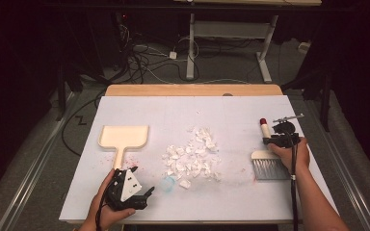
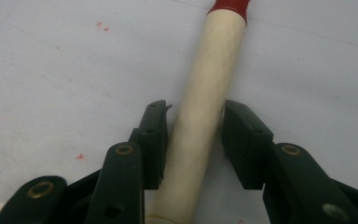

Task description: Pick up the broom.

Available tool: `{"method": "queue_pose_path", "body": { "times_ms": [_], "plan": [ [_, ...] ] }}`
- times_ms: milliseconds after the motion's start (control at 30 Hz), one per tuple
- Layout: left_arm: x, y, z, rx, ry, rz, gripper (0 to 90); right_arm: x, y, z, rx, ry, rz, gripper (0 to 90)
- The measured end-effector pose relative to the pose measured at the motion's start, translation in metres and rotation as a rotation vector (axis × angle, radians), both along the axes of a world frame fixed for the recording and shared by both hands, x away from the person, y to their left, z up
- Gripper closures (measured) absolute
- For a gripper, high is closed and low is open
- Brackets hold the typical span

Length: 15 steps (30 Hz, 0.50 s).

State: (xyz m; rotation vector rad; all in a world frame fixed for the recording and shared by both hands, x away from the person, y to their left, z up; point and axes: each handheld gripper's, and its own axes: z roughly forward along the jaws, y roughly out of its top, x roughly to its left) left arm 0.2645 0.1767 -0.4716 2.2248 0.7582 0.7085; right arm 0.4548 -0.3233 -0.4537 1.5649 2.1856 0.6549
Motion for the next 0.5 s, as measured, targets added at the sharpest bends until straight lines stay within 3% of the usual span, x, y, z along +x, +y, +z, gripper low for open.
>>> {"method": "queue_pose_path", "body": {
  "times_ms": [200, 400, 500],
  "plan": [
    [0.0006, -0.0001, -0.0004, 0.004, 0.004, -0.002, 15.6, -0.0008, 0.0028, -0.0005, -0.009, -0.013, 0.025, 70.3],
    [0.0005, 0.0011, 0.0013, -0.011, -0.002, 0.014, 15.6, -0.003, 0.0, 0.0005, 0.016, -0.027, 0.033, 70.5],
    [0.0009, 0.0018, 0.0024, -0.024, -0.001, 0.026, 15.6, -0.0066, -0.0015, 0.0062, 0.028, -0.068, 0.036, 70.6]
  ]
}}
